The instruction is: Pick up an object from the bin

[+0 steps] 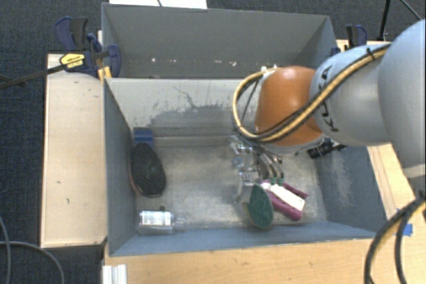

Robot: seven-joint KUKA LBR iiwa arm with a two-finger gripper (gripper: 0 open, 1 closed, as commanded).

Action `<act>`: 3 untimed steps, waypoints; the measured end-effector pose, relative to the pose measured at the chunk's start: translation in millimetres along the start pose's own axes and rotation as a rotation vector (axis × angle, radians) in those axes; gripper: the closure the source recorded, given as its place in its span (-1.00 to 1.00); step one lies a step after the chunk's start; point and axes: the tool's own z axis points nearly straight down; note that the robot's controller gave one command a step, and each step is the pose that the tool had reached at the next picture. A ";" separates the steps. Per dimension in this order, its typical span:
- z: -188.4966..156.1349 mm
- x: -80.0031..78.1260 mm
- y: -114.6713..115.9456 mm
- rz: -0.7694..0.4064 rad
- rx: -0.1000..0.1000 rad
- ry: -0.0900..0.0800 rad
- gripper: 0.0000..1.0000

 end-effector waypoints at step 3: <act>-24.1 47.2 -3.3 -0.172 -0.002 -0.001 -1.00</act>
Offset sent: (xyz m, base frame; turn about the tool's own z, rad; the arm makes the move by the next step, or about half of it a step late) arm -0.0679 0.0049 0.0743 -0.0565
